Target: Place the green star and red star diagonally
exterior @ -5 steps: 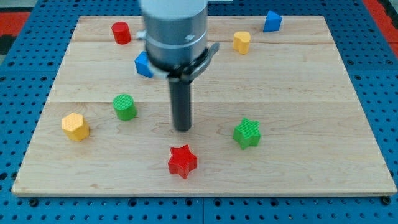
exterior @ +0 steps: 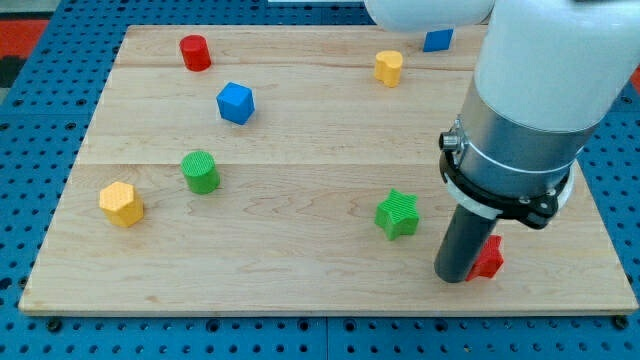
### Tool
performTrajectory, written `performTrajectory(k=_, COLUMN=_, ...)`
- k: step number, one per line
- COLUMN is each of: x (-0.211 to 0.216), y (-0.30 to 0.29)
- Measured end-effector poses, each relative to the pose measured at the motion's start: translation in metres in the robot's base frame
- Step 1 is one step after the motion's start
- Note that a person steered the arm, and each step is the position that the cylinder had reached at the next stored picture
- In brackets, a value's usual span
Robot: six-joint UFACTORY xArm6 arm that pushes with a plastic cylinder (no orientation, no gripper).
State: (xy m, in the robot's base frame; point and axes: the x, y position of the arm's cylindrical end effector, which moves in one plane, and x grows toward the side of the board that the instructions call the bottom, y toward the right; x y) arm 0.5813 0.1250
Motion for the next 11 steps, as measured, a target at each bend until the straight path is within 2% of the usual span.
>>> performTrajectory(k=1, x=-0.014, y=-0.038)
performTrajectory(k=3, x=-0.039, y=0.009)
performTrajectory(k=5, x=-0.037, y=-0.075)
performTrajectory(k=6, x=-0.055, y=-0.082)
performTrajectory(k=8, x=-0.064, y=-0.163)
performTrajectory(k=9, x=-0.095, y=-0.125)
performTrajectory(k=10, x=-0.105, y=-0.121)
performTrajectory(k=11, x=-0.158, y=-0.147)
